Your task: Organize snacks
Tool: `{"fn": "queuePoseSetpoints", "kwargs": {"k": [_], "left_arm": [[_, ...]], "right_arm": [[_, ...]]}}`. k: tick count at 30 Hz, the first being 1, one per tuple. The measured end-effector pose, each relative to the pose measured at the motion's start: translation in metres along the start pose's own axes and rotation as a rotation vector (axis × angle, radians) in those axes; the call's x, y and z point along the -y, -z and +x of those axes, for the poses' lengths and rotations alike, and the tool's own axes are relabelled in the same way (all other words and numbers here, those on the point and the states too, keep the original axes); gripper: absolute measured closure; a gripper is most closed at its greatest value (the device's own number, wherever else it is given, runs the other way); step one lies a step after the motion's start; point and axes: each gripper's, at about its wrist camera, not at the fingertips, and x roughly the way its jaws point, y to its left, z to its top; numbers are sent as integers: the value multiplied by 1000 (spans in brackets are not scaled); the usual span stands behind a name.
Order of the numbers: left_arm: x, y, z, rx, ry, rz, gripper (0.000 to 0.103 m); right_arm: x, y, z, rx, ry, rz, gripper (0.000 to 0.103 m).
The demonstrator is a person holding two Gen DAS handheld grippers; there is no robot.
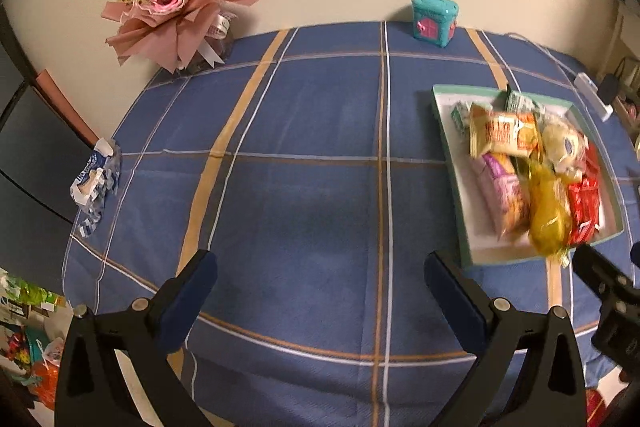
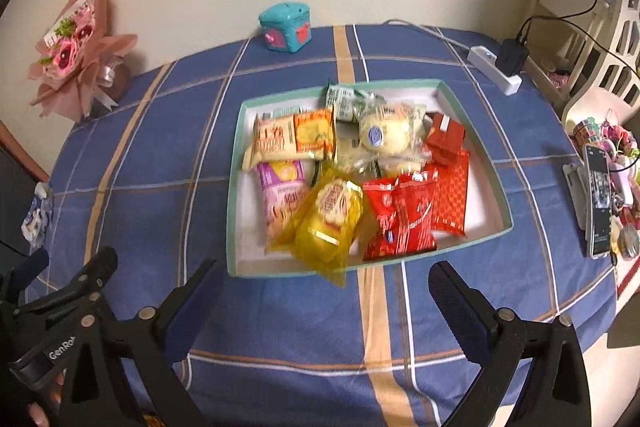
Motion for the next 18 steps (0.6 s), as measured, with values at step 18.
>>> {"fn": "queuePoseSetpoints", "kwargs": {"k": [18], "left_arm": [[-3, -1, 3, -7, 12, 0, 0]], "right_arm": [[-1, -2, 2, -11, -2, -1, 0]]}}
